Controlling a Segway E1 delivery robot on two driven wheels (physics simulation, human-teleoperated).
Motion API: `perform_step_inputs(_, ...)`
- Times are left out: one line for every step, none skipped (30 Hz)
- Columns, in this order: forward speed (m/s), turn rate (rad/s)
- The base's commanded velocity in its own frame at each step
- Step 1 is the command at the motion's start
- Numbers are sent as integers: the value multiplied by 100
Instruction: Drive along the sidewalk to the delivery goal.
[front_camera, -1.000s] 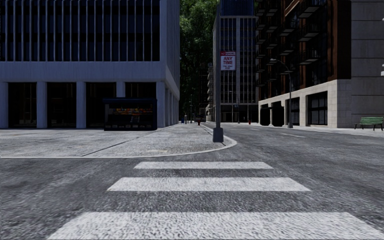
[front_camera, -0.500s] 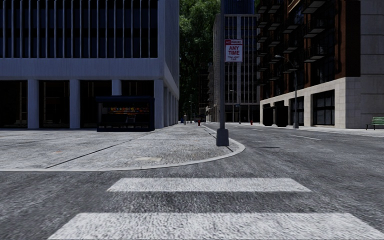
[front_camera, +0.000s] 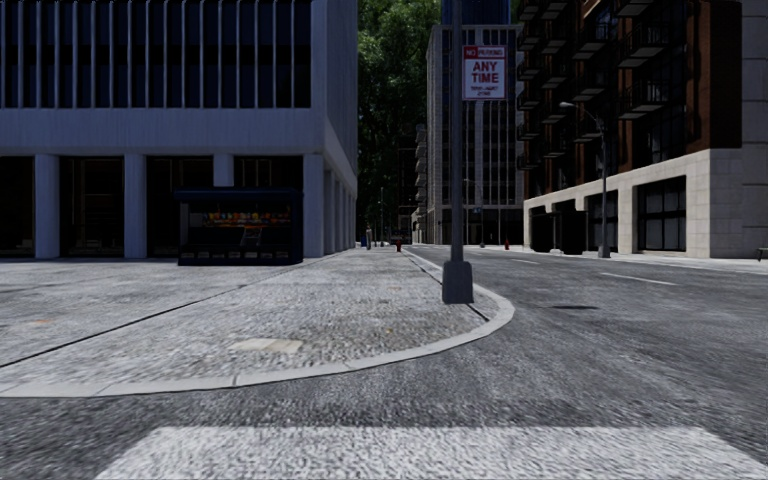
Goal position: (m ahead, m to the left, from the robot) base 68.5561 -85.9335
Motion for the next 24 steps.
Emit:
perform_step_inputs(200,0)
perform_step_inputs(200,0)
perform_step_inputs(200,0)
perform_step_inputs(200,0)
perform_step_inputs(200,0)
perform_step_inputs(200,11)
perform_step_inputs(200,20)
perform_step_inputs(200,25)
perform_step_inputs(200,28)
perform_step_inputs(200,33)
perform_step_inputs(200,33)
perform_step_inputs(200,35)
perform_step_inputs(200,37)
perform_step_inputs(200,38)
perform_step_inputs(200,38)
perform_step_inputs(200,38)
perform_step_inputs(200,38)
perform_step_inputs(200,38)
perform_step_inputs(200,38)
perform_step_inputs(200,38)
perform_step_inputs(200,38)
perform_step_inputs(200,38)
perform_step_inputs(200,38)
perform_step_inputs(200,25)
